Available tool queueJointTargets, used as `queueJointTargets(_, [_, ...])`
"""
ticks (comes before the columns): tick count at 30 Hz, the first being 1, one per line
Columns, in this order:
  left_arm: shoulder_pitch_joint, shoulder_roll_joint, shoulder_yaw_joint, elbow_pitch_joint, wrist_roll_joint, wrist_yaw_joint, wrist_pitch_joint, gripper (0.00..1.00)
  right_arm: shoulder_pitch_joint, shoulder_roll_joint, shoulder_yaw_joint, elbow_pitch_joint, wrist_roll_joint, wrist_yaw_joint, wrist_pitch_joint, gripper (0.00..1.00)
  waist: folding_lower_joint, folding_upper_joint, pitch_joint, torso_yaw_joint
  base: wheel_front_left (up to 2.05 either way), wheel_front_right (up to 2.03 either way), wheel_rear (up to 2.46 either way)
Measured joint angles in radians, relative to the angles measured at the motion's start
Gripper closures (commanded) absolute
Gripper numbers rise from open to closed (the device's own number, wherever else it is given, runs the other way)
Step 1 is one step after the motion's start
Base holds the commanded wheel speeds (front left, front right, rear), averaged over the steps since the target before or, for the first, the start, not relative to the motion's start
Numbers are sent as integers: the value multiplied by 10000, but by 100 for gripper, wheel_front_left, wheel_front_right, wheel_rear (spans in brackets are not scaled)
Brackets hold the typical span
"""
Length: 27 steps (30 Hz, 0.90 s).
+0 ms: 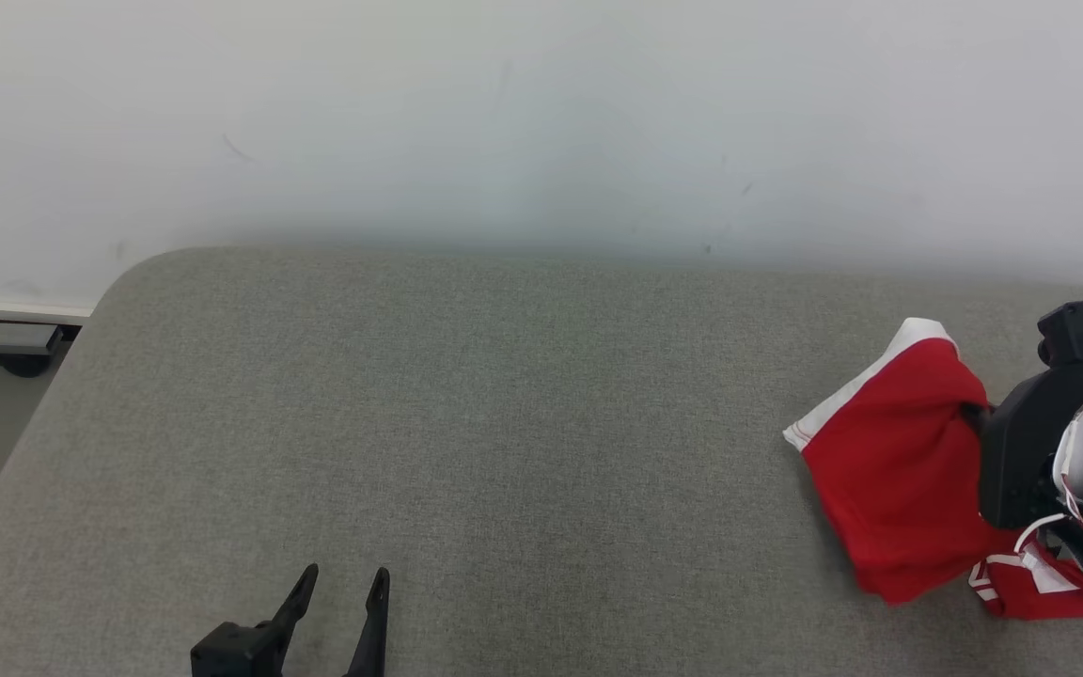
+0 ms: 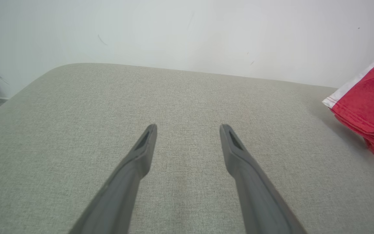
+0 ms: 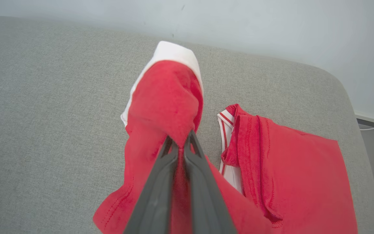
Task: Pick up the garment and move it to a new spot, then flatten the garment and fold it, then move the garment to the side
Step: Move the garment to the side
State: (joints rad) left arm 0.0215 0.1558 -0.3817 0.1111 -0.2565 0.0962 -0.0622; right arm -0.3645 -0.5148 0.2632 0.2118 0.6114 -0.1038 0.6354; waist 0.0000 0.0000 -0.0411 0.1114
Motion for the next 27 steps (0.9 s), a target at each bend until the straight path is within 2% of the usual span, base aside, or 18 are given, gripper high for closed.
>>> queueJointTargets(7, [-12,23,-140,-40,25,-13,88,0,-364,-493,-71,151,-176,199,100,100,1,0,131,24,0,0,0])
queueJointTargets(10, [-18,25,-144,-44,25,-82,92,0,-330,-732,-136,153,-255,161,165,100,0,0,184,77,0,0,0])
queueJointTargets(21, [42,125,38,-159,25,-67,138,0,122,-729,-746,-144,-234,-79,268,100,0,0,279,37,0,0,0])
queueJointTargets(27, [132,146,40,-301,44,2,178,0,269,-965,-1099,-111,-616,-151,322,100,0,0,437,-106,0,0,0])
